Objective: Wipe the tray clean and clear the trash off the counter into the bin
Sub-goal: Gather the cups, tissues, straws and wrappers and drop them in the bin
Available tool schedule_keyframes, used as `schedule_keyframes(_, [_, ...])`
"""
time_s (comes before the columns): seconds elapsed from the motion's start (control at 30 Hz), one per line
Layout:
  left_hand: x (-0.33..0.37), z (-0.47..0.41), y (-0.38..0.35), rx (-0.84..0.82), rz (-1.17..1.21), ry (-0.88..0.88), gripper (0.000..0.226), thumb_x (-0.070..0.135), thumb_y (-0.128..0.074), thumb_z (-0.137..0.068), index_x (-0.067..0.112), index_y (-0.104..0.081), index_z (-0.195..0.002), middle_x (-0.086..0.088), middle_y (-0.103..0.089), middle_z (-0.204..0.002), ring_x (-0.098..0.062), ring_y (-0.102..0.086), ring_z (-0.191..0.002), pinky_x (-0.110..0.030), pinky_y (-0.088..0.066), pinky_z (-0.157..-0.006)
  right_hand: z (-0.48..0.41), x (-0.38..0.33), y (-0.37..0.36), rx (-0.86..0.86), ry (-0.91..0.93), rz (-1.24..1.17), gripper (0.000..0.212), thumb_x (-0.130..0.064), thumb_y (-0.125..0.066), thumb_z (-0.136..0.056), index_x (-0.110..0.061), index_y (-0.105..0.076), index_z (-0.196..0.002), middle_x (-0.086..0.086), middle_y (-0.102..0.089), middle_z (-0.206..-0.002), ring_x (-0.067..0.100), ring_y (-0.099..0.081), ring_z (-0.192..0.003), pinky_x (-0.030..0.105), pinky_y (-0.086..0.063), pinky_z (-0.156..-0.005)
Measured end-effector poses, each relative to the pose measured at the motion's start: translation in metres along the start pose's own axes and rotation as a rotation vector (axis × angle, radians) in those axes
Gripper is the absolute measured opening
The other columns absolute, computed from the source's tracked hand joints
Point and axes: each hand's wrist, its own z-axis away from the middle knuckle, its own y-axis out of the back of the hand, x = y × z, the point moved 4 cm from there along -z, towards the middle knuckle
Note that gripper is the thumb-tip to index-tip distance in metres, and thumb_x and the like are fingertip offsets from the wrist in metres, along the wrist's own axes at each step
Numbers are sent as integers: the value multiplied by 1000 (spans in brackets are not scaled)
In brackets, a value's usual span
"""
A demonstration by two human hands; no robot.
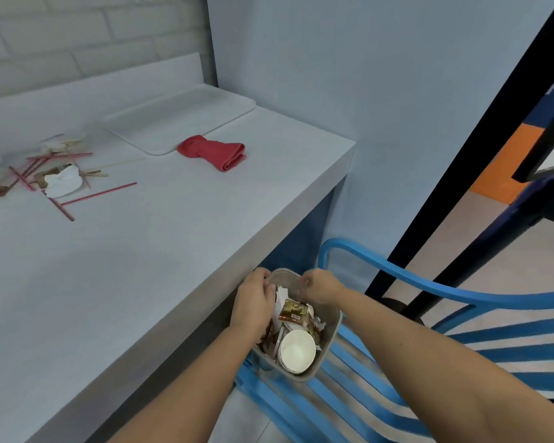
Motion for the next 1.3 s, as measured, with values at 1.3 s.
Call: schedule_keyframes(1.3, [-195, 28, 419, 664, -99, 265, 11, 17, -55, -89, 10, -60, -97, -10, -50, -112, -28, -48, -108, -42, -40, -96, 33, -476, -18, -289, 641, 18, 22, -28, -61, -89, -11, -67, -102, -2, -62, -75, 12, -56, -66, 20, -43, -55])
